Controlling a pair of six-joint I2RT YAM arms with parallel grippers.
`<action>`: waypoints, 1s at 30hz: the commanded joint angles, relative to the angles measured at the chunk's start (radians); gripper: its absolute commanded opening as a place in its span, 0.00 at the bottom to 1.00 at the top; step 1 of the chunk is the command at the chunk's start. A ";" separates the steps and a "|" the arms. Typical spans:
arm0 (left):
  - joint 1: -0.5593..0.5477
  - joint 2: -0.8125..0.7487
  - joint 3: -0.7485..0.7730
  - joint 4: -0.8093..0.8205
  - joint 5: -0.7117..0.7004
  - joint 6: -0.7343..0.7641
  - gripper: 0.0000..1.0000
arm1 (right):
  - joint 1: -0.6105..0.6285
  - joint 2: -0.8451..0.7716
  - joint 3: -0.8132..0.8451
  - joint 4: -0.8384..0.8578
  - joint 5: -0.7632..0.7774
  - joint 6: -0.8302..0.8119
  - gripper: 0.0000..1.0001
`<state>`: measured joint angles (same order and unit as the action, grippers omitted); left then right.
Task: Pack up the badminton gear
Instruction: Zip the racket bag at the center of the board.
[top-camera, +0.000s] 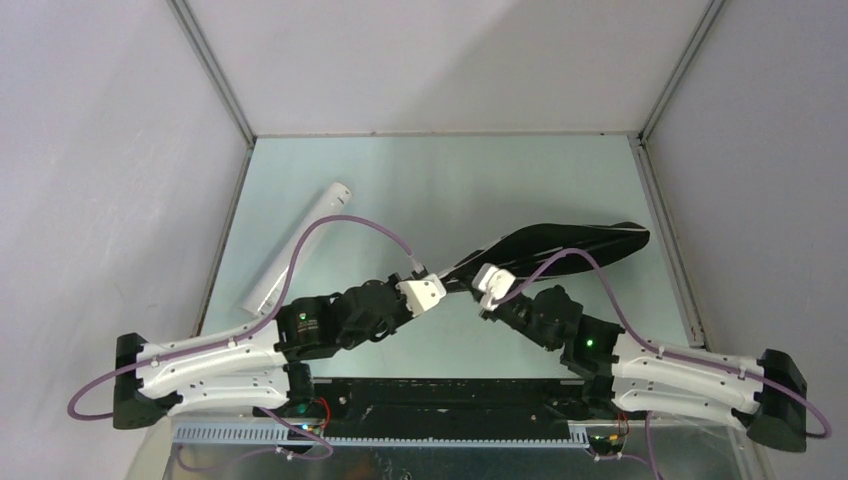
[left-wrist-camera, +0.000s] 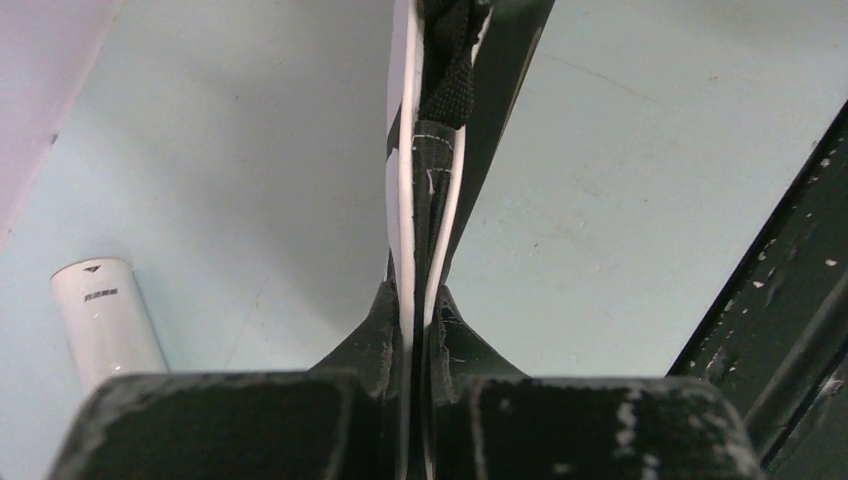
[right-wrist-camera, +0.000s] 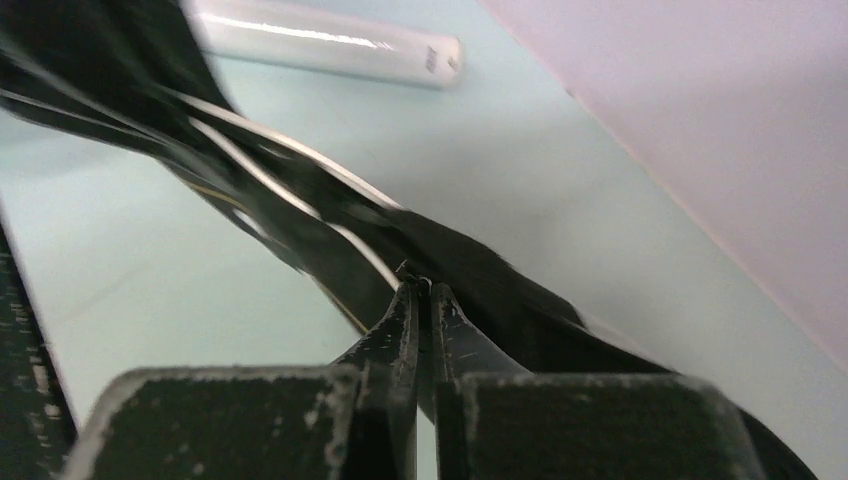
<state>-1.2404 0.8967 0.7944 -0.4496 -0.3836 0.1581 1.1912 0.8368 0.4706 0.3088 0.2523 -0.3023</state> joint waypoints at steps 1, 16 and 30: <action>0.002 -0.064 -0.003 -0.022 -0.164 0.046 0.00 | -0.147 -0.080 0.013 -0.242 0.041 0.050 0.00; 0.002 -0.128 -0.039 -0.013 -0.218 0.101 0.00 | -0.472 -0.039 0.049 -0.352 -0.040 0.187 0.00; 0.002 -0.168 -0.046 -0.033 -0.272 0.111 0.00 | -0.744 0.070 0.083 -0.377 0.064 0.259 0.00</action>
<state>-1.2434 0.7628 0.7372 -0.5022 -0.5331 0.2455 0.5301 0.8757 0.5056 -0.0551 0.2096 -0.0578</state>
